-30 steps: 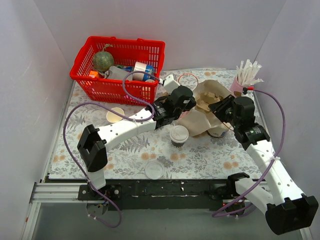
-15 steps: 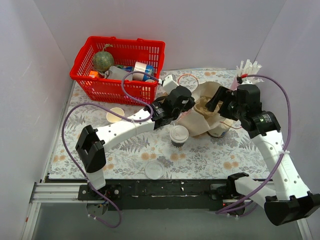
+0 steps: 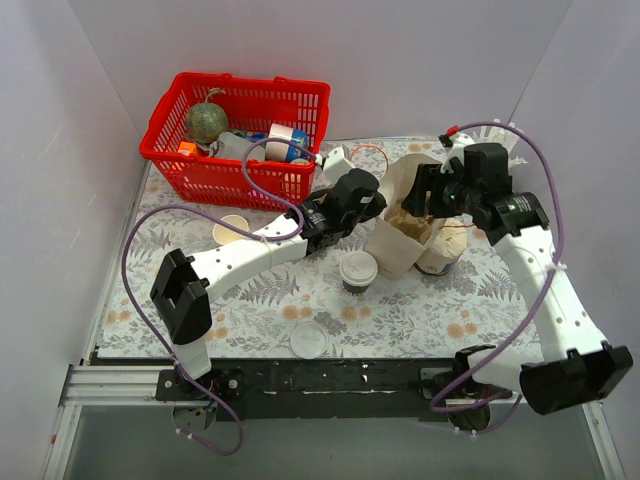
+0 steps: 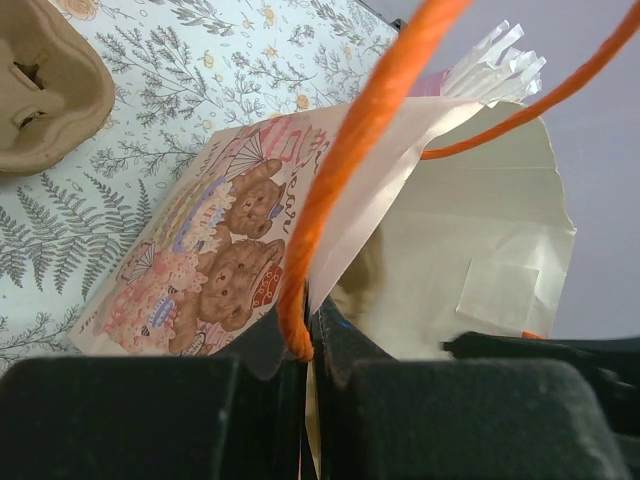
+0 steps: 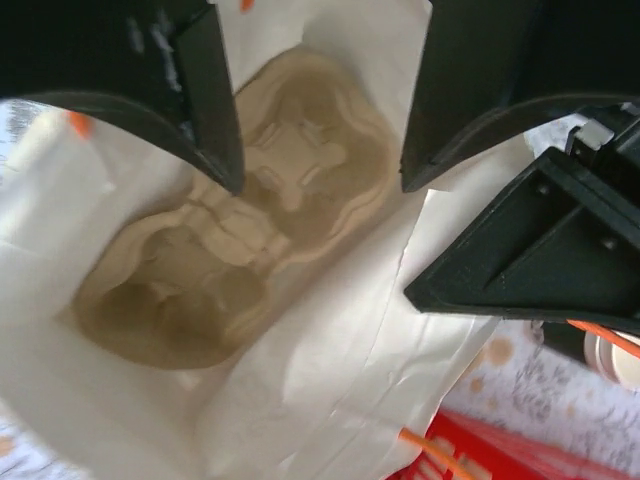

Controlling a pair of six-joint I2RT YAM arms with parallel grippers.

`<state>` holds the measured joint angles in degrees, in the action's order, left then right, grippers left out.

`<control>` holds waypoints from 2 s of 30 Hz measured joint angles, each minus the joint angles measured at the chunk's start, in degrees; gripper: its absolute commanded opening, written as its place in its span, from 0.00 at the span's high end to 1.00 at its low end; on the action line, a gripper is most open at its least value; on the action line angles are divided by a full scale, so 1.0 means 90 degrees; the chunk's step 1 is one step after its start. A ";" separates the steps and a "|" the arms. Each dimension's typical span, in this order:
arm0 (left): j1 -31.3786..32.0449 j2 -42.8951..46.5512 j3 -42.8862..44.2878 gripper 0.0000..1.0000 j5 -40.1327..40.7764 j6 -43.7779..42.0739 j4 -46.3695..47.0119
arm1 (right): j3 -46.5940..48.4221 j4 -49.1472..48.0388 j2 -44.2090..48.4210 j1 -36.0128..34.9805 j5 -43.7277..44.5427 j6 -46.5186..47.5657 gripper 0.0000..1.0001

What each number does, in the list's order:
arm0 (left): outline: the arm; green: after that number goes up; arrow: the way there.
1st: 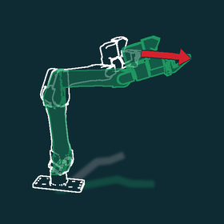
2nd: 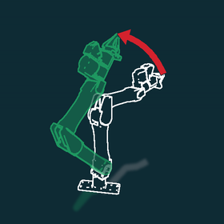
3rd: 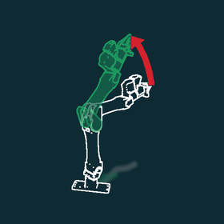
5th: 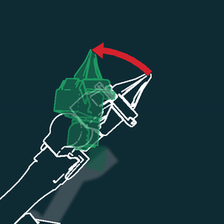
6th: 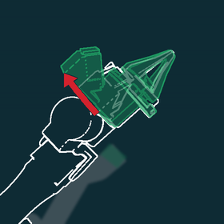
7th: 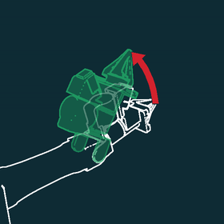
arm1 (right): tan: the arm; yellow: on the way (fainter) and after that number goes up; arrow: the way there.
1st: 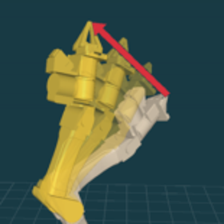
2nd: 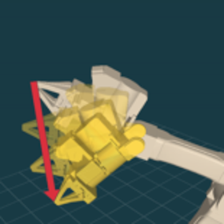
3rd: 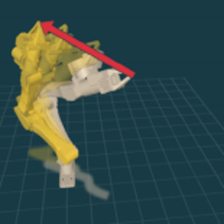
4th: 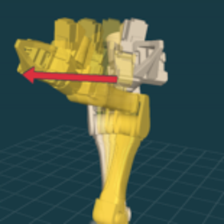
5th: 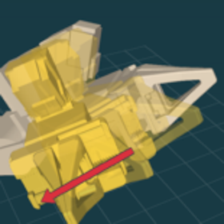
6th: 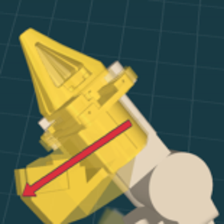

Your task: Pack the takeout coffee

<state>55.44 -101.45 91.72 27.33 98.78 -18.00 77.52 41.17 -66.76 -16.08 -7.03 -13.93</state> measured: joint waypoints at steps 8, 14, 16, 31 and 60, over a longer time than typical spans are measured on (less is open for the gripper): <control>-0.0049 0.0000 0.0010 1.00 -0.0114 -0.0226 -0.0012 | -0.0007 0.0444 -0.0702 0.0022 -0.0998 0.0231 0.51; -0.0056 -0.0024 0.0153 1.00 -0.0192 -0.0408 -0.0138 | 0.0027 0.0668 -0.0335 0.0024 -0.1071 0.0384 0.58; -0.0058 -0.0039 0.0189 1.00 -0.0216 -0.0459 -0.0148 | 0.0085 0.0682 -0.0350 0.0024 -0.1066 0.0413 0.61; -0.0423 -0.0442 0.0605 1.00 -0.1256 -0.1535 0.0374 | 0.0347 0.0896 -0.2518 0.0066 -0.1205 0.0461 0.77; -0.0554 -0.0568 0.0573 1.00 -0.1936 -0.1812 0.0857 | -0.0425 -0.0015 -0.2030 -0.0291 -0.0852 0.0102 0.93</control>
<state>50.46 -106.56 96.88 9.91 82.48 -10.28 73.69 41.04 -85.03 -18.70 -14.70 -13.02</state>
